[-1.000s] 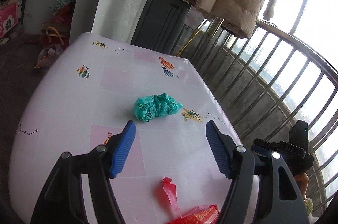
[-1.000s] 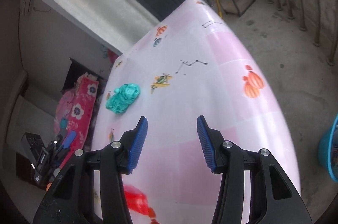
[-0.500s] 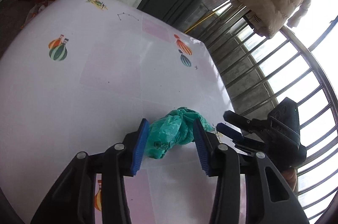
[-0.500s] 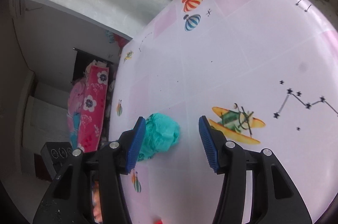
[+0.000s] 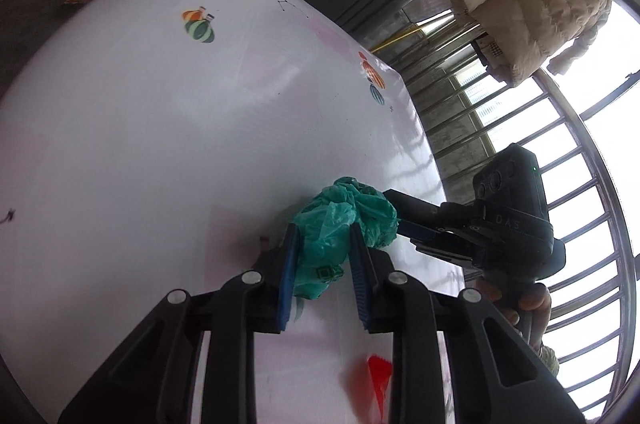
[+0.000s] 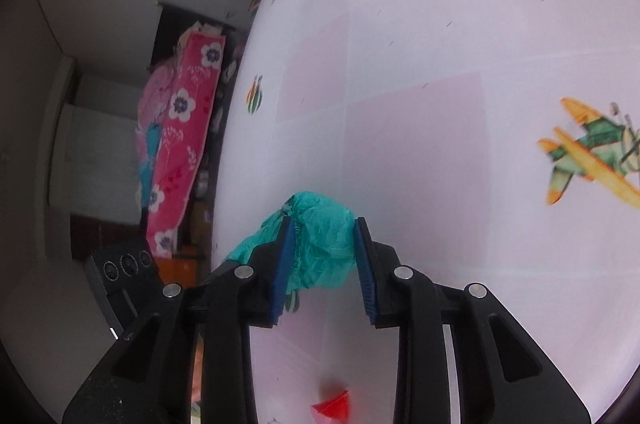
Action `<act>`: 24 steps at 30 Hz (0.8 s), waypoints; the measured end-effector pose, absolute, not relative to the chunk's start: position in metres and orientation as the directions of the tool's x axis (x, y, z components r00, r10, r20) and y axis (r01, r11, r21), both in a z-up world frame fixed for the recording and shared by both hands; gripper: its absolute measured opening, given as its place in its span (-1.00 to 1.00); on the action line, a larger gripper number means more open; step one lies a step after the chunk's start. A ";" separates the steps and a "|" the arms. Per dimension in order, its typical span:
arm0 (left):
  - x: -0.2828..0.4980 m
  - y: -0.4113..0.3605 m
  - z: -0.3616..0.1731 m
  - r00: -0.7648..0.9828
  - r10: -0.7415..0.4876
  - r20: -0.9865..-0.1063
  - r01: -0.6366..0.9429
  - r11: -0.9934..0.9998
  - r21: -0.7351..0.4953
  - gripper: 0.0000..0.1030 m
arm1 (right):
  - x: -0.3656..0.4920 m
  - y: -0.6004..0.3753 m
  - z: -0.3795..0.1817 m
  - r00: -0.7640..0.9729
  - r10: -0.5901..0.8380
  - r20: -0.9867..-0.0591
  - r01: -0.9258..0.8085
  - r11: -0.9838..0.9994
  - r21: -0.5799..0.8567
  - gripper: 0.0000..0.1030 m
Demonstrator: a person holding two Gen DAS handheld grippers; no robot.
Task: Collect trash
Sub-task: 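Move the left gripper to the teal plastic bag and close on it, then lift the teal bag with the left gripper while the right grasps the red wrapper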
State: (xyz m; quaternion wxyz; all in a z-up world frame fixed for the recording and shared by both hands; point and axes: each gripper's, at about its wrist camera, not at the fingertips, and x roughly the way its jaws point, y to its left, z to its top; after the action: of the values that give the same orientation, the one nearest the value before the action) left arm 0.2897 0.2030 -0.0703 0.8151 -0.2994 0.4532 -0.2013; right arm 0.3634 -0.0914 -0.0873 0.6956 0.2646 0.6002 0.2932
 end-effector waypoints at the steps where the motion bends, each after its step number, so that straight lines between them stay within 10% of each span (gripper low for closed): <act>1: 0.275 0.210 -0.070 0.511 -0.598 -0.617 0.057 0.740 -0.670 -0.54 | 0.359 -0.080 -0.088 0.075 0.727 -0.683 -0.119 0.686 0.718 -0.46; 16: 0.063 0.227 -0.064 0.435 -0.590 -0.680 0.008 0.758 -0.652 -0.54 | 0.234 0.038 -0.063 -0.220 0.572 -0.790 -0.635 0.531 0.562 -0.42; 24: 0.041 0.219 -0.037 0.441 -0.583 -0.683 0.086 0.785 -0.614 -0.27 | 0.227 -0.035 -0.034 0.086 0.656 -0.750 -0.563 0.653 0.507 -0.27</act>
State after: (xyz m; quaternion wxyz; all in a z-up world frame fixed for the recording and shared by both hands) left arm 0.0408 0.2186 -0.0366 0.8096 -0.2547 0.4868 -0.2066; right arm 0.2271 -0.0354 -0.0338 0.7356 0.0436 0.5340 0.4145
